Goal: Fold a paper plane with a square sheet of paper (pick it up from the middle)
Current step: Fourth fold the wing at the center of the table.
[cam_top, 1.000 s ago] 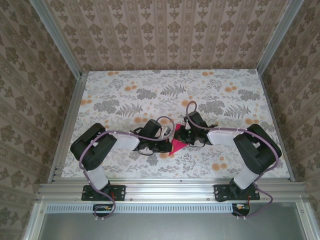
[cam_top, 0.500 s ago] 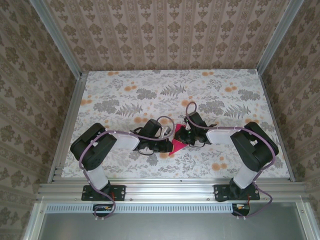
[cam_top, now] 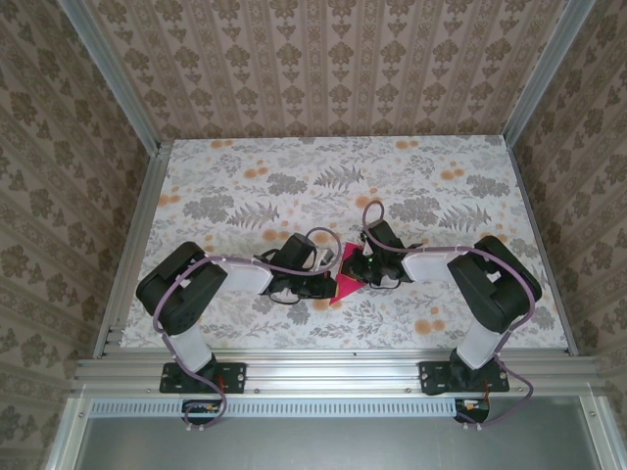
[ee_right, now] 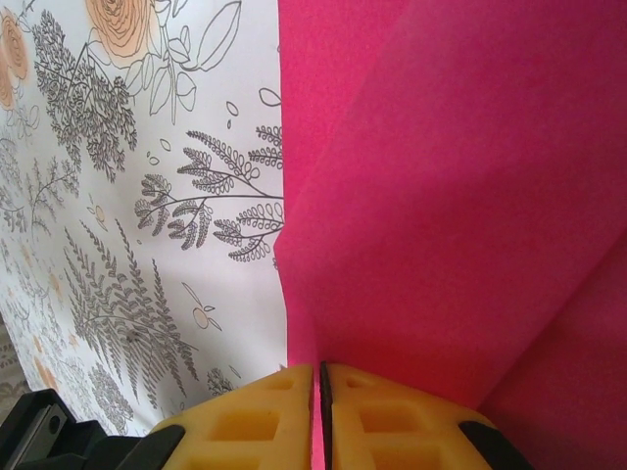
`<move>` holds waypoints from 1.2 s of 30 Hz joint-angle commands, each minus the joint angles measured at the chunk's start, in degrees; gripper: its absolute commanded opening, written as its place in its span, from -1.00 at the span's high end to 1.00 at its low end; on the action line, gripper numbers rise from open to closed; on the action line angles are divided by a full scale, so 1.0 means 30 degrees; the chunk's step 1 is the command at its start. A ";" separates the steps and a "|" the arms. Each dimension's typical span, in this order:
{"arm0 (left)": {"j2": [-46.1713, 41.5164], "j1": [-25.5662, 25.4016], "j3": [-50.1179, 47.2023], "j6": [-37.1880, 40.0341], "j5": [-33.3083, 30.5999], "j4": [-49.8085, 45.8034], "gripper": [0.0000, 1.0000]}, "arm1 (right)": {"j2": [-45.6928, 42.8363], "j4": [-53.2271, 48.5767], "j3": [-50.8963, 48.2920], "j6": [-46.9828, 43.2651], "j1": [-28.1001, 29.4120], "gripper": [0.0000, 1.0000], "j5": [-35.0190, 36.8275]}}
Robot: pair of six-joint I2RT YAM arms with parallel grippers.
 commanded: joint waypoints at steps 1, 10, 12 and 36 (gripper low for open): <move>-0.0079 -0.0141 -0.0408 0.0412 -0.0405 -0.1270 0.97 | 0.0553 -0.0318 0.0224 -0.0385 -0.0110 0.75 -0.0010; -0.0011 -0.0149 -0.0975 -0.0323 -0.0982 -0.0789 1.00 | 0.1039 -0.1398 0.0777 -0.0852 -0.0110 0.74 -0.0051; -0.0300 -0.0174 -0.1082 -0.0432 -0.1319 -0.0893 0.99 | 0.1120 -0.2128 0.0982 -0.1083 -0.0110 0.75 0.0160; -0.3064 -0.0349 0.0828 -0.1480 -0.0786 -0.1636 0.78 | 0.1209 -0.2545 0.0612 -0.1183 -0.0086 0.75 0.0278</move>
